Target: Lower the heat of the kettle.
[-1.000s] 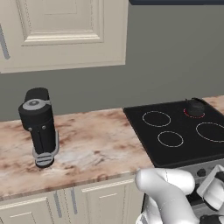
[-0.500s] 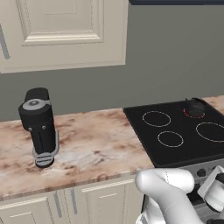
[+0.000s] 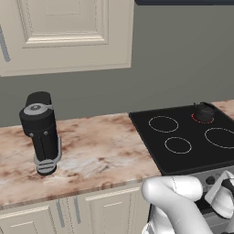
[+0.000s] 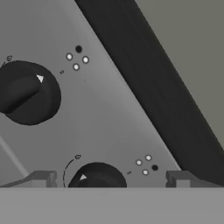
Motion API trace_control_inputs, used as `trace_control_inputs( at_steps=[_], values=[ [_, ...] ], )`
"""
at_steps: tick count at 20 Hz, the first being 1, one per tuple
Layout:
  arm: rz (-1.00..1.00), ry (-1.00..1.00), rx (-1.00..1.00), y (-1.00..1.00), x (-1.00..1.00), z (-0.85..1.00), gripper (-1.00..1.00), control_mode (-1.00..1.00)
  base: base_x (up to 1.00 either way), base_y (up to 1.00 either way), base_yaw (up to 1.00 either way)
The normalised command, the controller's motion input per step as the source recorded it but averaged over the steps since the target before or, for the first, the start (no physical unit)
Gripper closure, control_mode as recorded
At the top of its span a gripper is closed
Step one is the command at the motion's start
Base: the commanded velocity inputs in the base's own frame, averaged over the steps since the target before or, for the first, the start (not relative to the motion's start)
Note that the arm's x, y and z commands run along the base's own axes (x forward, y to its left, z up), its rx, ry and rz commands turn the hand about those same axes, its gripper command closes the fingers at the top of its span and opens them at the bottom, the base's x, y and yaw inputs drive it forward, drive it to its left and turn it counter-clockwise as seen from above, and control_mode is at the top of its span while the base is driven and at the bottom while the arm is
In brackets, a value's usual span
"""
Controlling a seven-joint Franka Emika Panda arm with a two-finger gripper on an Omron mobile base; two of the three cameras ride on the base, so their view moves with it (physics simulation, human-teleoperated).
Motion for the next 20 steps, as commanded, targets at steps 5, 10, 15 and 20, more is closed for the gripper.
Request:
trace_control_inputs(
  at_steps=[5, 10, 15, 20],
  values=[
    [0.0, 0.0, 0.0, -0.01, 0.12, -0.08, -1.0, -1.0, 0.0, 0.0, 0.0],
    [0.0, 0.0, 0.0, -0.03, 0.06, -0.14, -1.0, -1.0, 0.0, 0.0, 0.0],
    [0.0, 0.0, 0.0, -0.04, 0.03, -0.1, -1.0, -1.0, 0.0, 0.0, 0.0],
    [0.0, 0.0, 0.0, -0.06, 0.04, -0.05, -1.0, -1.0, 0.0, 0.0, 0.0]
  ],
)
